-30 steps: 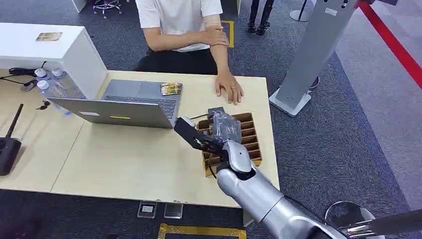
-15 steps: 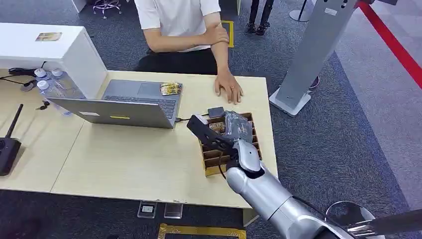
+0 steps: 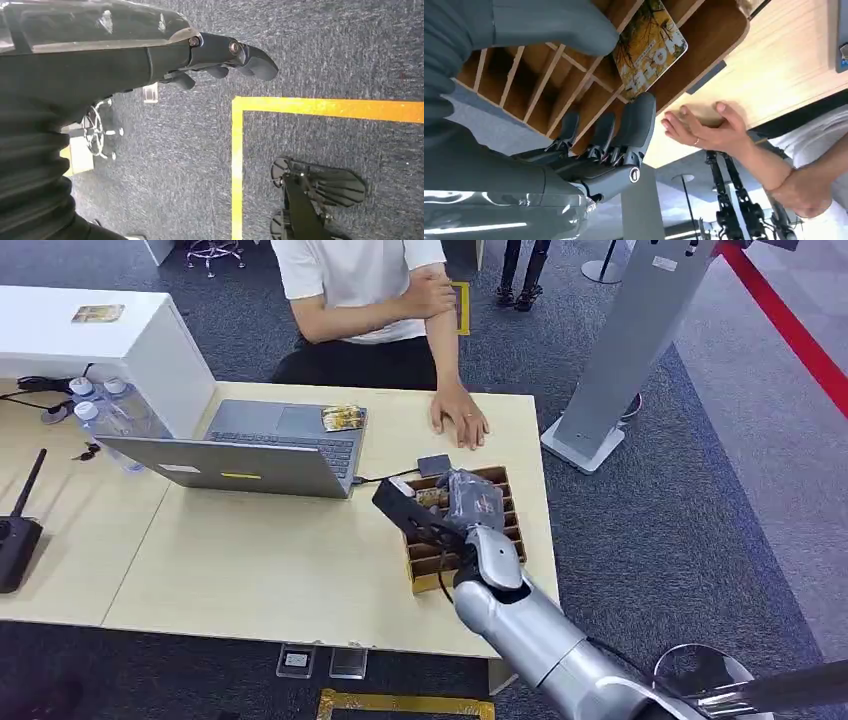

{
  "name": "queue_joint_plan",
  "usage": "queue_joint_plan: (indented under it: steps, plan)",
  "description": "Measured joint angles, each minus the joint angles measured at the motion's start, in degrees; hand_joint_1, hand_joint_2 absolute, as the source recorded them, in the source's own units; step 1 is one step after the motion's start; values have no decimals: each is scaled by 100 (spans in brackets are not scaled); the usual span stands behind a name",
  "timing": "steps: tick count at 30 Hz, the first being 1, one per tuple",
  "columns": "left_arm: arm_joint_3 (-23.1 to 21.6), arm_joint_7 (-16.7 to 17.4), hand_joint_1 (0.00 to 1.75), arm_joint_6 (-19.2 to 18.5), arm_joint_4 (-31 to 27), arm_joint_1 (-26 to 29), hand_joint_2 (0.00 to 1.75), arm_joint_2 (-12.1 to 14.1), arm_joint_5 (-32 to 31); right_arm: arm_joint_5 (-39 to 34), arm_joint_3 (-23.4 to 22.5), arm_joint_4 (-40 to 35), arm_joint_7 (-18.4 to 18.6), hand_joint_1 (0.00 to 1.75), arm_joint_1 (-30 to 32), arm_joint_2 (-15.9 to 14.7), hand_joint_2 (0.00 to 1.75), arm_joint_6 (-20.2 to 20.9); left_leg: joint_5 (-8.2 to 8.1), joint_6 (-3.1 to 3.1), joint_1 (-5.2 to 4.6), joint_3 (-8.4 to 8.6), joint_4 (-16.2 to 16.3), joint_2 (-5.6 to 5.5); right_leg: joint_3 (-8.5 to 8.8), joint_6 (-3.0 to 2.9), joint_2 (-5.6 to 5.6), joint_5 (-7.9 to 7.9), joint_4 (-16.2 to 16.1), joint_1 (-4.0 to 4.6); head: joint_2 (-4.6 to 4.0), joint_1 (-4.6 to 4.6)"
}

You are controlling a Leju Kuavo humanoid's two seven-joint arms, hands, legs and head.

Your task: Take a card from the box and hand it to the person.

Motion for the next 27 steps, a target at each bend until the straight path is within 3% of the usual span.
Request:
queue_joint_plan:
  steps: [27]
  plan:
    - [-2, -7, 0, -17, 0, 1, 175, -4, 20, -175, 15, 79, -205, 75, 49, 103, 175, 11, 0, 0, 0, -1, 0, 0, 0, 0, 0, 0, 0, 0, 0, 4]
